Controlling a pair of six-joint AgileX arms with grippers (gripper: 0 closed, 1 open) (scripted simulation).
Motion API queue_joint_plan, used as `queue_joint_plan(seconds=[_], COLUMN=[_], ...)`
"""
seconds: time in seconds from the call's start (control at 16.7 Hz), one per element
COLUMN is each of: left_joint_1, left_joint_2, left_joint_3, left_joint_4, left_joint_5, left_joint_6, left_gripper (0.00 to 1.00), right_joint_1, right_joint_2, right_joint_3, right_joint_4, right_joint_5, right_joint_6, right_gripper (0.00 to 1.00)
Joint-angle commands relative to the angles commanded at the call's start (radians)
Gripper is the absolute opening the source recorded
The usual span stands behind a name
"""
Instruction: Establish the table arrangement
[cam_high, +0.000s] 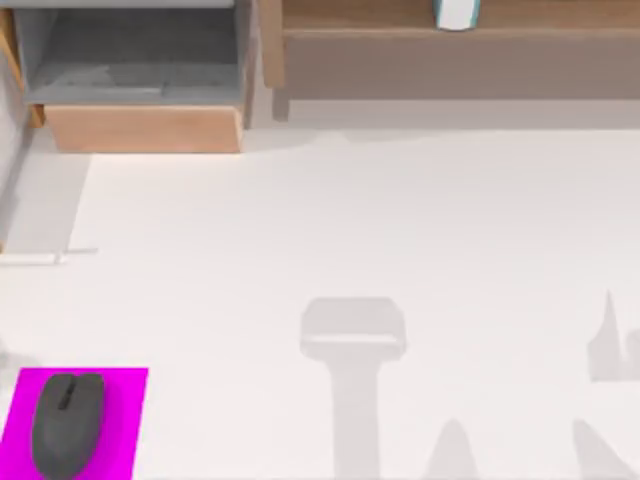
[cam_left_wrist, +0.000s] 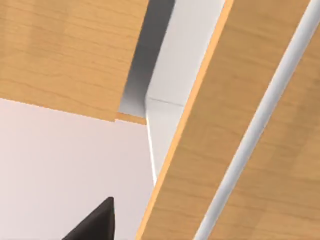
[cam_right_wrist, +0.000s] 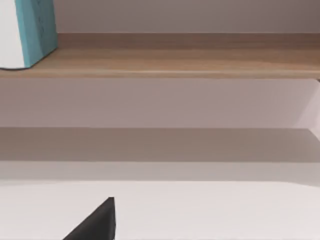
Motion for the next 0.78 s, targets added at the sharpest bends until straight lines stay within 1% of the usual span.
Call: queue_joint_plan(seconds=[0.18, 0.3, 0.6, 0.78], left_joint_1=[0.007, 0.004, 0.002, -0.01], left_joint_2=[0.057, 0.079, 0.086, 0.09], left_joint_3=[-0.005, -0.006, -0.006, 0.011], left_joint_4=[0.172, 0.233, 0.251, 0.239], left_joint_5=[0.074, 0.104, 0.113, 0.1], left_joint_6=[0.132, 0.181, 0.196, 0.195], left_gripper=[1.0, 1.0, 1.0, 1.0], right_joint_1=[0.0, 0.0, 0.0, 0.0], right_joint_2=[0.0, 0.0, 0.0, 0.0], right_joint_3=[0.0, 0.0, 0.0, 0.0], right_joint_4=[0.0, 0.0, 0.0, 0.0], right_joint_5=[0.0, 0.0, 0.0, 0.0], right_joint_6=[0.0, 0.0, 0.0, 0.0], right_gripper=[1.0, 1.0, 1.0, 1.0])
